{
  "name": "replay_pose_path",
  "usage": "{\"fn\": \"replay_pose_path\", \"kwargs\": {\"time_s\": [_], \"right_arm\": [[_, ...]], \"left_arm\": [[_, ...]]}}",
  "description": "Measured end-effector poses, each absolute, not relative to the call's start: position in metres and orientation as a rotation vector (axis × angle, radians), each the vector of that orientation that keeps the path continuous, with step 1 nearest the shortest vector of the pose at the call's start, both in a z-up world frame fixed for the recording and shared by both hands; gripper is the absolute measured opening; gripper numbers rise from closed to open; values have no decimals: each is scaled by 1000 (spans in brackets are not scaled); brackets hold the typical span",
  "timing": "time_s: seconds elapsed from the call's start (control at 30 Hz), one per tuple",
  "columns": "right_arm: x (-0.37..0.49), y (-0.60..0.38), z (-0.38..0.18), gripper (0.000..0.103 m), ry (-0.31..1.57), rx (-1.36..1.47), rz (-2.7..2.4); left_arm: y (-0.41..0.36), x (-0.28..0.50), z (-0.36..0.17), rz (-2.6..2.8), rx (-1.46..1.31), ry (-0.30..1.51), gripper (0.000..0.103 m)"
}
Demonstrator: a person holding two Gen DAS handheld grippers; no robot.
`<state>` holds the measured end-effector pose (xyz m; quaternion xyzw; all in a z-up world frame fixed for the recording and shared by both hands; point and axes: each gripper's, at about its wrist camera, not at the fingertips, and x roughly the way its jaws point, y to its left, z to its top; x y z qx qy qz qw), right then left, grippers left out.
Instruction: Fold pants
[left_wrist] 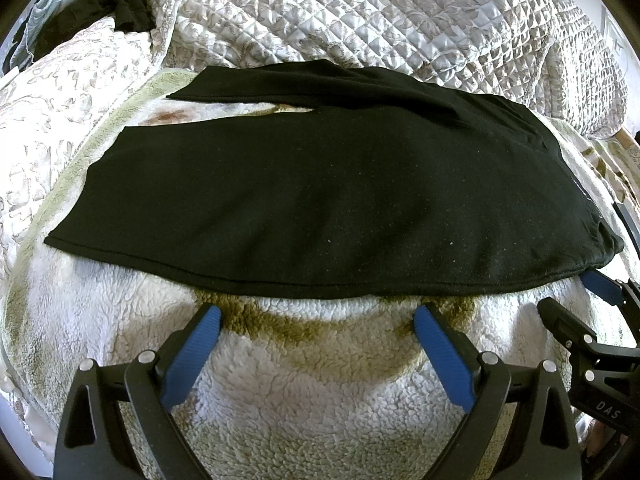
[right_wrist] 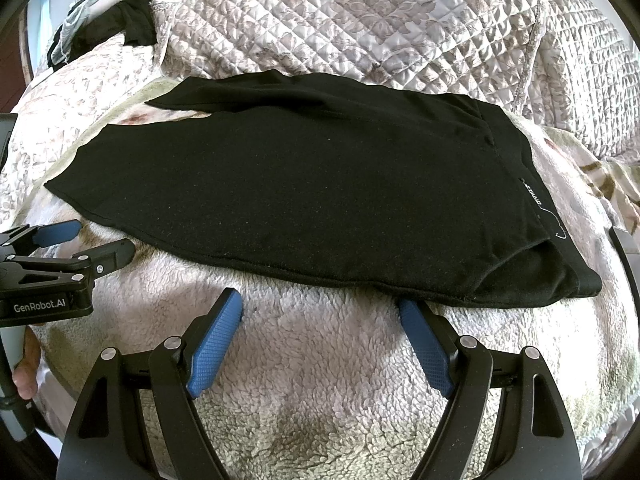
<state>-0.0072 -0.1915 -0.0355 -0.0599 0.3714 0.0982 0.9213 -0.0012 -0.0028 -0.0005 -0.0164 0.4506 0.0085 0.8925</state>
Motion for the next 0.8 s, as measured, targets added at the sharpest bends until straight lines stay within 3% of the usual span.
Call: {"fn": "replay_pose_path", "kwargs": {"time_s": [0.8], "right_arm": [[-6, -191, -32, 80, 767, -125, 202]], "left_arm": [[-2, -1, -1, 17, -37, 927, 99]]}}
